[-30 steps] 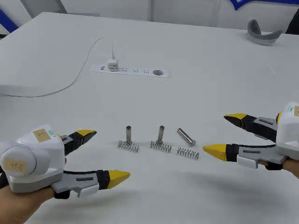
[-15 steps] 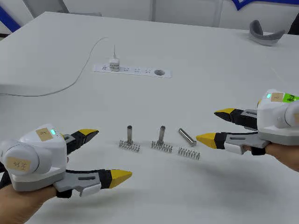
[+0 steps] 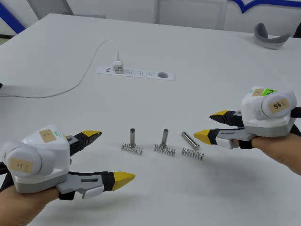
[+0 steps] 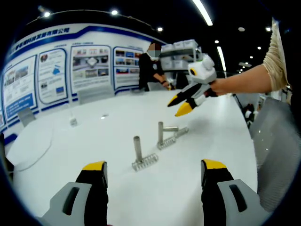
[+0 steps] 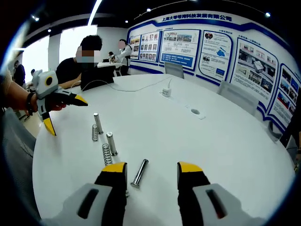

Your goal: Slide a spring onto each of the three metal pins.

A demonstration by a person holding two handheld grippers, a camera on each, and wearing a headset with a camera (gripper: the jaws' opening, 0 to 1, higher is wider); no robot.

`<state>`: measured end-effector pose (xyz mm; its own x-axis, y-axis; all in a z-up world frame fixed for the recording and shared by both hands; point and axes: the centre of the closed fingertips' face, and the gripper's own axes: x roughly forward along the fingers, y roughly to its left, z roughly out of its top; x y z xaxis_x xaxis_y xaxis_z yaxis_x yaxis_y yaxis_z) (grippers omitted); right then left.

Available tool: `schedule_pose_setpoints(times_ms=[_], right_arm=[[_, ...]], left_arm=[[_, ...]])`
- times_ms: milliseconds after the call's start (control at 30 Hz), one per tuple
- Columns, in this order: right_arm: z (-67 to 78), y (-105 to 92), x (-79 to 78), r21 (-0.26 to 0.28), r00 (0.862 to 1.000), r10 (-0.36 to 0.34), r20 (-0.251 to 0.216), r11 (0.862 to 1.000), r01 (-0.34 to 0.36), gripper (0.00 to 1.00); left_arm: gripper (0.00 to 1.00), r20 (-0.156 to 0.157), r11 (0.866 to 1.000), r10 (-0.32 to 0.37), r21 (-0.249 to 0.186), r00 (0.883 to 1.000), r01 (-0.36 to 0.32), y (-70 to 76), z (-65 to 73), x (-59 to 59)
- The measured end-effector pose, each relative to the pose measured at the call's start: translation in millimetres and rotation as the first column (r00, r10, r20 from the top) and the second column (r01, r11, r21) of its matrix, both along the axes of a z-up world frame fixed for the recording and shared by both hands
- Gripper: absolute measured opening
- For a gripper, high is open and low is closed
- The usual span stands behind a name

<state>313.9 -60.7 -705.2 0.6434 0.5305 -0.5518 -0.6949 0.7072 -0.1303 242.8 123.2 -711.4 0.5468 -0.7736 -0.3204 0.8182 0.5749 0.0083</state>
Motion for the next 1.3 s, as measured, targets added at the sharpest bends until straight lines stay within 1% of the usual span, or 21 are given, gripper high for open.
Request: schedule_pose_setpoints(times_ms=[333, 400, 533, 833, 1033, 1233, 1300], right_arm=[[-10.7, 10.9, 8.0, -0.030, 0.999, -0.013, -0.045, 0.999, 0.011, 0.33], [-15.4, 12.2, 10.1, -0.039, 0.998, -0.017, -0.061, 0.999, 0.015, 0.31], [-22.7, 15.7, 13.4, -0.056, 0.997, -0.021, -0.077, 0.998, 0.017, 0.28], [-33.4, 23.4, 16.6, -0.068, 0.992, -0.037, -0.122, 0.997, 0.029, 0.22], [-40.8, 24.0, 19.2, -0.085, 0.987, -0.057, -0.151, 0.995, 0.044, 0.19], [-44.3, 24.1, 22.4, -0.100, 0.983, -0.073, -0.171, 0.993, 0.056, 0.16], [-46.3, 25.6, 22.0, -0.100, 0.979, -0.078, -0.187, 0.993, 0.060, 0.15]], left_arm=[[0.82, 0.001, 1.000, -0.002, -0.004, 1.000, 0.002, -1.6, 0.5, -0.1], [0.82, 0.000, 1.000, -0.001, -0.004, 1.000, 0.001, -1.7, 0.1, -0.1], [0.82, -0.001, 1.000, -0.002, -0.004, 1.000, 0.002, -1.6, -0.4, 0.0], [0.82, -0.001, 1.000, -0.004, -0.003, 1.000, 0.004, -1.8, -2.4, 1.3], [0.81, -0.001, 1.000, -0.008, -0.004, 1.000, 0.008, -2.6, -3.1, 1.3], [0.81, -0.002, 1.000, -0.007, -0.004, 1.000, 0.007, -2.2, -3.7, 1.1], [0.80, -0.003, 1.000, -0.007, -0.004, 1.000, 0.007, -2.4, -4.1, 0.8]])
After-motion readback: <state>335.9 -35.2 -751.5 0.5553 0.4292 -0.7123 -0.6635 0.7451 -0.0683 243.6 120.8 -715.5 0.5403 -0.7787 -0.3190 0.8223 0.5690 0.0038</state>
